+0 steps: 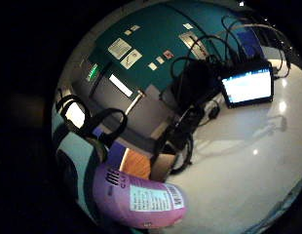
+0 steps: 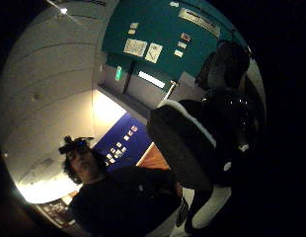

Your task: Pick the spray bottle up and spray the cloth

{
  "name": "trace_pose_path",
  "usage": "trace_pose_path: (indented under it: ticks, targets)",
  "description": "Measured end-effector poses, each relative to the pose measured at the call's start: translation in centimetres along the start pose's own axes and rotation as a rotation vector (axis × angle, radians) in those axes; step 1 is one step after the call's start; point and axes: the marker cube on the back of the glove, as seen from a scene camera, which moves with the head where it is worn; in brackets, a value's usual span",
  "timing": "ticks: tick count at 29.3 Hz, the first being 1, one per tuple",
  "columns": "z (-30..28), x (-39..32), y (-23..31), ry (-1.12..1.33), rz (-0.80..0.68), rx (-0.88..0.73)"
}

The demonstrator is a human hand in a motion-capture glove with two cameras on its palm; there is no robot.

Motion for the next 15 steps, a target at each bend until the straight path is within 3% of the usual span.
trace_pose_path:
  ticks: [15]
  targets:
    - [0.1, 0.9, 5.0, 0.053, 0.039, 0.187]
